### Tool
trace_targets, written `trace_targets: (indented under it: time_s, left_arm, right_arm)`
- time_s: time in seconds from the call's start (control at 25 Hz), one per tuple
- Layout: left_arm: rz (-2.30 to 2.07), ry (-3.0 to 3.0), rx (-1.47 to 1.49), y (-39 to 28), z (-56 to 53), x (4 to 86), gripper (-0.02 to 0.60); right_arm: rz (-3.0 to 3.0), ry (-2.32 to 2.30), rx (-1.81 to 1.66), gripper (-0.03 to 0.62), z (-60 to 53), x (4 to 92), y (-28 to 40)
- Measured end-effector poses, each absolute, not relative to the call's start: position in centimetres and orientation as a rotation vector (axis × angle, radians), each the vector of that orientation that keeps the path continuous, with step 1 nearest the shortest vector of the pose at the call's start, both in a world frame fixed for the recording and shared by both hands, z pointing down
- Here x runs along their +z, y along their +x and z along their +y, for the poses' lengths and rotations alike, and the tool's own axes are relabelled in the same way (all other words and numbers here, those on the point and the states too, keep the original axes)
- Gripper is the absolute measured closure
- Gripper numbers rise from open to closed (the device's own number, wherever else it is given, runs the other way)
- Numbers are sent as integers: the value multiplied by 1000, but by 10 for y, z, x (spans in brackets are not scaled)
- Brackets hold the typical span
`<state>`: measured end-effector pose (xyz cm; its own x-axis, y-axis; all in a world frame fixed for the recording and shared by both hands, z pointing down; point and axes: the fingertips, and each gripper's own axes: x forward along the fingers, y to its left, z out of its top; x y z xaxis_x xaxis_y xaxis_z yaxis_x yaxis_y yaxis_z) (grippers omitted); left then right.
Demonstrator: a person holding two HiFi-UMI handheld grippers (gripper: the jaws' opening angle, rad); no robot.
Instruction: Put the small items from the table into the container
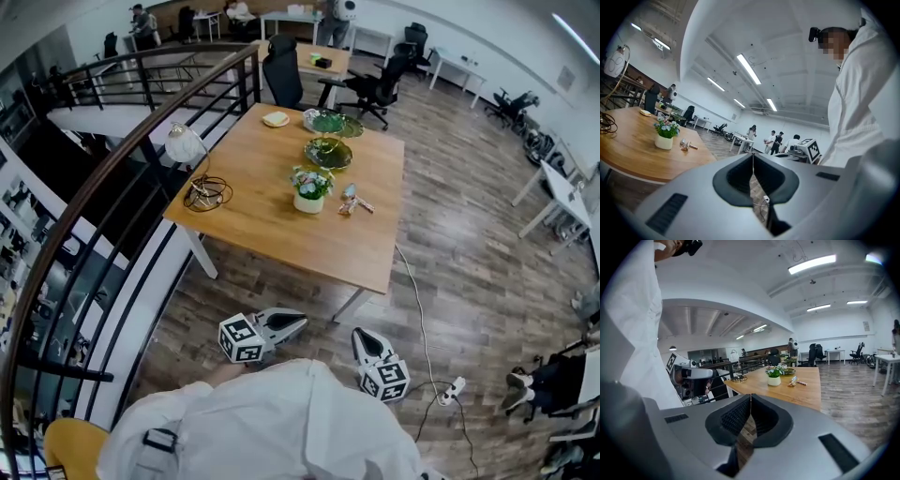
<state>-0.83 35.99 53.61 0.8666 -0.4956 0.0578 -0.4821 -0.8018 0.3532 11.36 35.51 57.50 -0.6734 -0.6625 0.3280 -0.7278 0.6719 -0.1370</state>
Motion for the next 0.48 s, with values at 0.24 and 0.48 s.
trace_targets:
  time_s: [0.24, 0.48]
  left_arm:
    - [-741, 2674, -40, -7, 356, 539, 574]
    - [-766, 2668, -38, -3, 350, 539, 574]
  right_arm:
    - [-2650, 1115, 362, 579, 350, 577, 114]
    - [-2645, 1093, 330, 579, 345, 577, 119]
